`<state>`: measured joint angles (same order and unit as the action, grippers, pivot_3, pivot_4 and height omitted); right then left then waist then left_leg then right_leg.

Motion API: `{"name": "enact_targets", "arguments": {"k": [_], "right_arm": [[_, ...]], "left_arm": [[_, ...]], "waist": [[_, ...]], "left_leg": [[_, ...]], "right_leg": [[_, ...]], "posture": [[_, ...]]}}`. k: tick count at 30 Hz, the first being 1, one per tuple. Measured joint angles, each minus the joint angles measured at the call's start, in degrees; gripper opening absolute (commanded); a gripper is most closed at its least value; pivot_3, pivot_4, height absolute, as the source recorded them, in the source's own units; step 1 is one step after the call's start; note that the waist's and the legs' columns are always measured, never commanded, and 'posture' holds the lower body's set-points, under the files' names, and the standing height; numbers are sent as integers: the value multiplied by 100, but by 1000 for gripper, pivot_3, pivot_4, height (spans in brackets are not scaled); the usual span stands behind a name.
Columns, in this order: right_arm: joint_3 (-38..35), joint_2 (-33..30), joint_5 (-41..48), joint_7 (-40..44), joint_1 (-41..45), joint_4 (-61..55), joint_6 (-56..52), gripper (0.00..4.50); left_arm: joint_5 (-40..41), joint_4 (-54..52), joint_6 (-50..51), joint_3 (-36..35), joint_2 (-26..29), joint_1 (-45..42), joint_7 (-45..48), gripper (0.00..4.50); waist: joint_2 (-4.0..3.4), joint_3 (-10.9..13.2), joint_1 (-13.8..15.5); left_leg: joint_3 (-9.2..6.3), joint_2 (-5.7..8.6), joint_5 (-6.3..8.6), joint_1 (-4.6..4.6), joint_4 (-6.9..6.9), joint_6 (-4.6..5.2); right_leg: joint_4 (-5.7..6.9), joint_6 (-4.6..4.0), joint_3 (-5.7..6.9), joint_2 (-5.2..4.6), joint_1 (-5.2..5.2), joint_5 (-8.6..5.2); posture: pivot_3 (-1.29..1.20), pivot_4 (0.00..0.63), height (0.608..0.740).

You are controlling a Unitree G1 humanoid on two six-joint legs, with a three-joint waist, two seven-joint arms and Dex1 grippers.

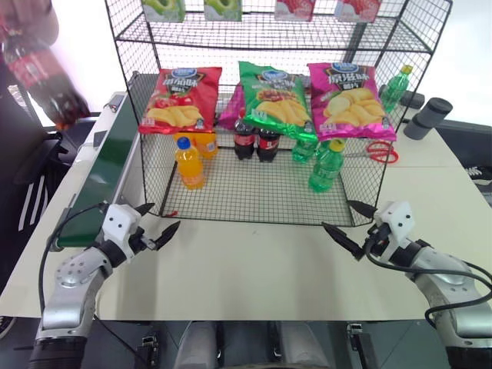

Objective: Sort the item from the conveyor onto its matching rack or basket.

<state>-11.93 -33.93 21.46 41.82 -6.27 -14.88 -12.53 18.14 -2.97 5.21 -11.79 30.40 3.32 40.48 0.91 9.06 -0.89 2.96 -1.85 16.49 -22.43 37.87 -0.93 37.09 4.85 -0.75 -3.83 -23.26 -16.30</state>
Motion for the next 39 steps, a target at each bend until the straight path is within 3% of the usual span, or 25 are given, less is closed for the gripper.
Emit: {"name": "enact_targets", "arguments": {"k": [9, 16, 22, 32, 39], "right_arm": [[163, 30, -34, 0, 129, 53, 0, 4450], [270, 34, -22, 0, 366, 21, -56, 4450], [533, 143, 24, -49, 613, -304, -242, 4450], [1451, 697, 66, -277, 1040, -758, -600, 4450], [1513, 764, -192, -471, 1043, -752, -509, 4450]], "left_arm": [[292, -199, 171, -247, -32, 102, -150, 4500], [878, -179, 220, -1371, -268, -30, -886, 4500], [926, 219, 189, -1949, -367, -331, -1689, 4500], [345, 799, -61, -1817, -549, -620, -2362, 4500], [226, 862, -156, -1711, -604, -694, -2466, 4500]], "waist": [[0, 0, -2], [0, 0, 13], [1, 1, 17], [9, -2, 24], [10, -3, 3]], "left_leg": [[-1, 0, 0, 0, -1, 0], [0, 1, 0, -4, -1, 0], [0, 2, 0, -4, -1, 0], [-1, 4, 0, -5, 0, 0], [-2, 2, 0, -5, -1, -1]], "right_leg": [[2, -1, 1, 0, -3, 0], [-3, 1, 1, 0, -3, 1], [-1, 4, 5, 1, -2, 3], [-4, 16, 8, 1, 1, 9], [-1, 6, 8, 0, -3, 4]], "posture": [[0, 150, 740], [0, 150, 740], [0, 150, 740], [0, 150, 740], [0, 150, 740]]}}
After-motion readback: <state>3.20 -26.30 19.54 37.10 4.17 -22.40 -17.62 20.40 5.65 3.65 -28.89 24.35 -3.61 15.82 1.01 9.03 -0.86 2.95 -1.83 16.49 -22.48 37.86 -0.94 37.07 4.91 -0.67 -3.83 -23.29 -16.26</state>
